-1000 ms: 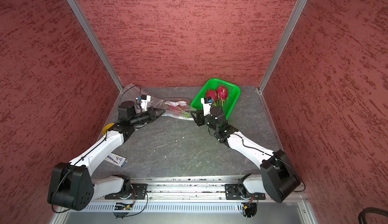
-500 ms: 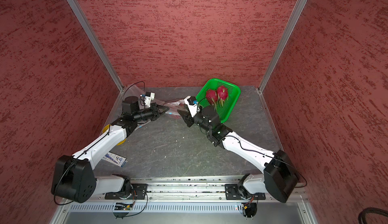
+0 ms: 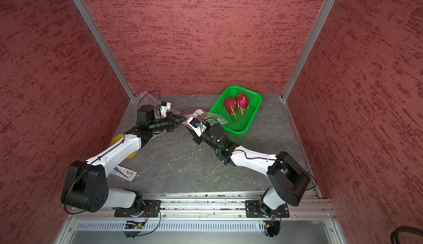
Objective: Open the zip-top bag and take out the dragon fruit
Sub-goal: Unzip the zipper on the zipper food storage bag.
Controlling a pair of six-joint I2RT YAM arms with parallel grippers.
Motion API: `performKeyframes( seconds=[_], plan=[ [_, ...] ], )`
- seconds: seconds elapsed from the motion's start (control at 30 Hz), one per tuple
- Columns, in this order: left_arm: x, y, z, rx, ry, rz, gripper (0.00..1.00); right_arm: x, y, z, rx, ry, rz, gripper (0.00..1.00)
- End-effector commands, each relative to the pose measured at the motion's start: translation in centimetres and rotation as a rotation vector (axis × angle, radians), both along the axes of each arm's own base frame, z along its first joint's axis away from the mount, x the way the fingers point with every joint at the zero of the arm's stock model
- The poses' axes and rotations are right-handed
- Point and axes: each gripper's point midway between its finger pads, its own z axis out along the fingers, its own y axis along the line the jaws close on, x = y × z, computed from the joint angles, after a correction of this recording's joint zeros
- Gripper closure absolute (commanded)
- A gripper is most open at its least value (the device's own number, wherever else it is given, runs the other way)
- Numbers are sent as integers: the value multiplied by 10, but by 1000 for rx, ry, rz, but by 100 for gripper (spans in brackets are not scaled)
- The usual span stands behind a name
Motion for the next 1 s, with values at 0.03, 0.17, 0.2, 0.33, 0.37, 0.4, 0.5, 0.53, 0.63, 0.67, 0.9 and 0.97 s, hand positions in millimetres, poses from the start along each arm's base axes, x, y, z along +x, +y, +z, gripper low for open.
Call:
performKeyframes(
  seconds=[0.03,0.17,0.2,0.33,0.37,0.4,0.5,0.53,0.63,0.67,0.9,0.97],
  plan=[
    [4,-6,16,-39,-48,-24,100,5,3,-8,-43,-93,-59,67],
    [3,-7,17,-52,-46,-28,100,12,3,-18,-72,-113,-101,68],
    [3,-6,18,-52,-46,-28,100,13,4,-21,-79,-115,-109,68],
    [2,-4,18,-56,-43,-31,100,23,2,-30,-106,-120,-157,69],
    [2,-5,18,-56,-41,-34,100,26,0,-30,-106,-122,-178,69],
    [1,-4,17,-57,-38,-35,100,28,-1,-31,-106,-122,-189,69],
    [0,-3,15,-57,-34,-36,100,32,-4,-27,-96,-139,-224,70],
    [0,-3,15,-58,-33,-38,100,34,-6,-26,-89,-146,-240,70],
    [-1,-4,14,-62,-32,-46,100,40,-9,-22,-84,-178,-281,70],
    [-2,-4,13,-63,-30,-49,100,41,-10,-20,-80,-189,-291,70],
    [-2,0,8,-68,-22,-40,100,41,-5,-13,-65,-215,-275,70],
    [-2,0,8,-71,-21,-41,100,38,-3,-12,-58,-217,-255,70]
  ],
)
